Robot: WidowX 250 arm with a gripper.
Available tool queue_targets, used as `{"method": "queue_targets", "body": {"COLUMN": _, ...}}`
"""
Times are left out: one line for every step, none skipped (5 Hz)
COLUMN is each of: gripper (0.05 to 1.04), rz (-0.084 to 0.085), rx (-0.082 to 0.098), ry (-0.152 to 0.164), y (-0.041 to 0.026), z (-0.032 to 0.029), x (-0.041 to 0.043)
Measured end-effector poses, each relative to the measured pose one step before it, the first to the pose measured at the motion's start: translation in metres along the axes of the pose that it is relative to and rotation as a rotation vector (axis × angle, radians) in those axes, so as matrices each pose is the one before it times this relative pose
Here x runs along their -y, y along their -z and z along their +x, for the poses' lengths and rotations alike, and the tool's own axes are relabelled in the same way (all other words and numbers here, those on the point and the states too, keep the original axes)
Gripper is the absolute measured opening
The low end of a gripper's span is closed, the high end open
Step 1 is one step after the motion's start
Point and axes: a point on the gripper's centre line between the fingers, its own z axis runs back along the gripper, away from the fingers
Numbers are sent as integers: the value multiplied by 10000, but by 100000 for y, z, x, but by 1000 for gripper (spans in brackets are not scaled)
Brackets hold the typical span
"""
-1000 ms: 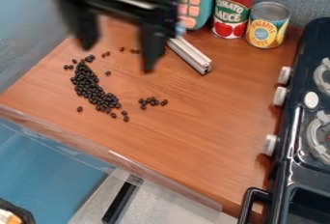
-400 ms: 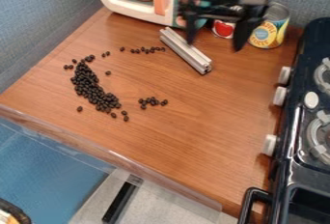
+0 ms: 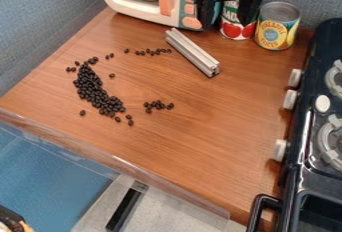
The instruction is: Sweep into pile
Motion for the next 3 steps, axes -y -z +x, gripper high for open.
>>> {"method": "queue_targets", "body": {"gripper": 1000, "rz": -287, "rx": 292, "ry": -360, "y": 596, "z": 1918, "x": -718}}
{"method": "queue_targets", "body": {"gripper": 1000, "rz": -64, "rx": 129, "ry": -274, "y": 1483, "z": 1046, "x": -1261}}
{"method": "queue_targets", "body": {"gripper": 1000, "rz": 196, "rx": 270, "ry": 112, "y": 753, "z": 487, "x": -504}}
